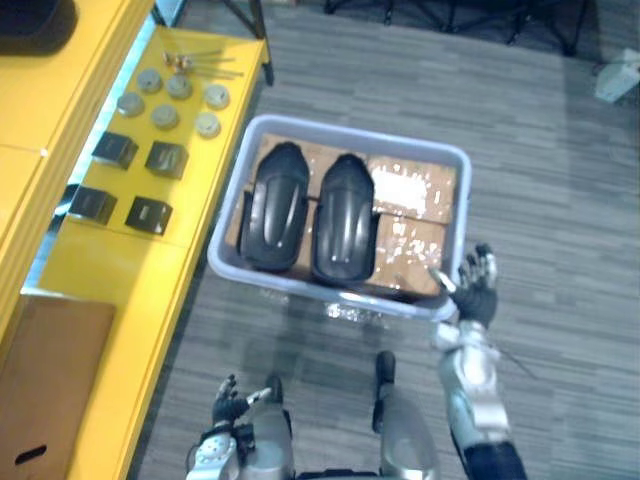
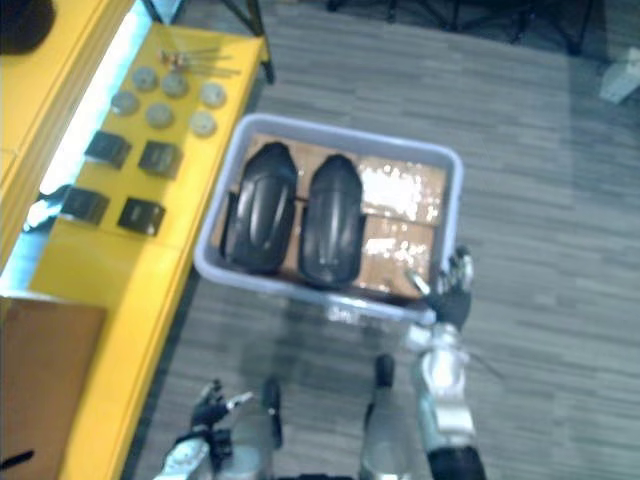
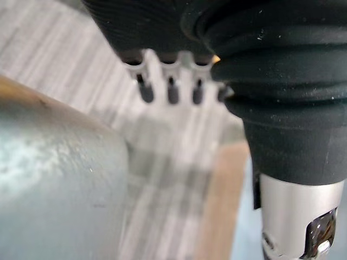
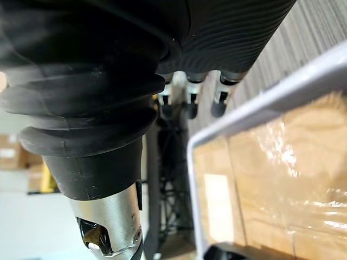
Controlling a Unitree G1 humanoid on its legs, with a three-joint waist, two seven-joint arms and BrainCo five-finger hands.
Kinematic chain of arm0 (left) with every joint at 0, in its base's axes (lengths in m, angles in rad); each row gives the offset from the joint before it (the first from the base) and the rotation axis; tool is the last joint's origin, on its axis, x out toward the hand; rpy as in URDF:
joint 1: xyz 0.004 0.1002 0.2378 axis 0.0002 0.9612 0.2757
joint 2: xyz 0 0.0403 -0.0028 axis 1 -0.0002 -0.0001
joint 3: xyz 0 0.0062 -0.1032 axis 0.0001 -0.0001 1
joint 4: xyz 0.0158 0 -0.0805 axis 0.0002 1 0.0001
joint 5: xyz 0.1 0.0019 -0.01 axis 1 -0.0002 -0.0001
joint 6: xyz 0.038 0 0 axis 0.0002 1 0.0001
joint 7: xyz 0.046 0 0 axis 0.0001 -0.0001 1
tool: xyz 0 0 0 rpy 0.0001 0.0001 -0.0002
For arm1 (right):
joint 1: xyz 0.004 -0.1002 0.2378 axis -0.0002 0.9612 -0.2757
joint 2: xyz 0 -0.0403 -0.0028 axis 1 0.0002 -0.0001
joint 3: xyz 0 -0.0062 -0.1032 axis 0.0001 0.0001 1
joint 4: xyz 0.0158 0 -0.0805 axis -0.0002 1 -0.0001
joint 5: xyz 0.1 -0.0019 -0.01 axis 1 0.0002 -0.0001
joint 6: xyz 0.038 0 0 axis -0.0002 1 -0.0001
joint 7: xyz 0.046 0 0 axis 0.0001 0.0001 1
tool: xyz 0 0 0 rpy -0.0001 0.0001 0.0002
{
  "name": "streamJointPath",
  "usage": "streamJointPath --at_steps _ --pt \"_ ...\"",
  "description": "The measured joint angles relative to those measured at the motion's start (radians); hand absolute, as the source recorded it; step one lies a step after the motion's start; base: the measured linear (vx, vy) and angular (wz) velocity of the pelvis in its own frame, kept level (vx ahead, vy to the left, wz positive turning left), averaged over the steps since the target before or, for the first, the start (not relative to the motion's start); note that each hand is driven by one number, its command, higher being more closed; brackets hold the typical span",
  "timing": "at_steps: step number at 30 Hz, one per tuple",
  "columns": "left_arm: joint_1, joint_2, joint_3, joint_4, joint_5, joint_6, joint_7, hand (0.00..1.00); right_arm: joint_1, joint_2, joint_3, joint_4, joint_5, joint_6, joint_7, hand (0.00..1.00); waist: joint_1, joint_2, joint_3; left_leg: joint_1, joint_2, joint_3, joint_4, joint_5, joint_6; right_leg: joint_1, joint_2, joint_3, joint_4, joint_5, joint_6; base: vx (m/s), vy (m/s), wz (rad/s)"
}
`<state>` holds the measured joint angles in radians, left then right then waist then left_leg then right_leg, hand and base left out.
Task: Walk over and take plastic housings, then place them on the shelf
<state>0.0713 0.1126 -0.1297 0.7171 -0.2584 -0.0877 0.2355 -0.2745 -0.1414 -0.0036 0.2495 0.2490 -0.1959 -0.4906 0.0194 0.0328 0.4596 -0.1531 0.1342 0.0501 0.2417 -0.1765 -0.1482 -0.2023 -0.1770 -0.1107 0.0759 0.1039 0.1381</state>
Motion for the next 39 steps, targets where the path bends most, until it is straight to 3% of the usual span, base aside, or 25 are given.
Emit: streamJointPath --at_steps 5,12,23,33,39 --pt "-0.054 -0.018 -0.021 0.049 -0.010 -0.021 0.000 0.00 -0.253 -0.120 -0.038 0.213 0.003 0.063 -0.034 0.00 0.024 0.044 0.025 -0.057 -0.027 -0.042 0.036 0.003 0.005 -0.015 -0.026 -0.030 0.004 0.006 0.007 -0.03 0.035 0.24" --pt "-0.078 -0.024 -0.041 0.054 -0.057 -0.044 -0.005 0.00 -0.428 -0.234 -0.056 0.380 0.017 0.104 0.013 0.00 0.058 0.075 0.040 -0.124 -0.051 -0.074 0.076 0.005 0.010 -0.052 -0.052 -0.060 0.023 0.011 0.013 -0.02 0.029 0.15" --pt "-0.119 -0.041 -0.049 0.086 -0.059 -0.044 -0.013 0.00 -0.478 -0.268 -0.010 0.424 0.007 0.145 0.086 0.00 0.075 0.101 0.051 -0.168 -0.054 -0.100 0.130 -0.001 0.018 -0.077 -0.055 -0.080 0.068 0.009 0.012 -0.04 0.007 0.05" --pt "-0.120 -0.039 -0.052 0.089 -0.088 -0.044 -0.010 0.00 -0.467 -0.237 0.031 0.404 -0.084 0.279 0.074 0.00 0.074 0.101 0.051 -0.179 -0.050 -0.099 0.138 -0.001 0.018 -0.084 -0.053 -0.080 0.070 0.009 0.011 0.01 0.003 0.00" --pt "-0.121 -0.026 -0.086 0.090 -0.099 -0.060 -0.002 0.00 -0.496 -0.237 0.056 0.431 -0.150 0.328 0.051 0.00 0.076 0.101 0.051 -0.179 -0.048 -0.097 0.134 0.000 0.018 -0.088 -0.052 -0.079 0.069 0.010 0.011 0.01 0.003 0.00"
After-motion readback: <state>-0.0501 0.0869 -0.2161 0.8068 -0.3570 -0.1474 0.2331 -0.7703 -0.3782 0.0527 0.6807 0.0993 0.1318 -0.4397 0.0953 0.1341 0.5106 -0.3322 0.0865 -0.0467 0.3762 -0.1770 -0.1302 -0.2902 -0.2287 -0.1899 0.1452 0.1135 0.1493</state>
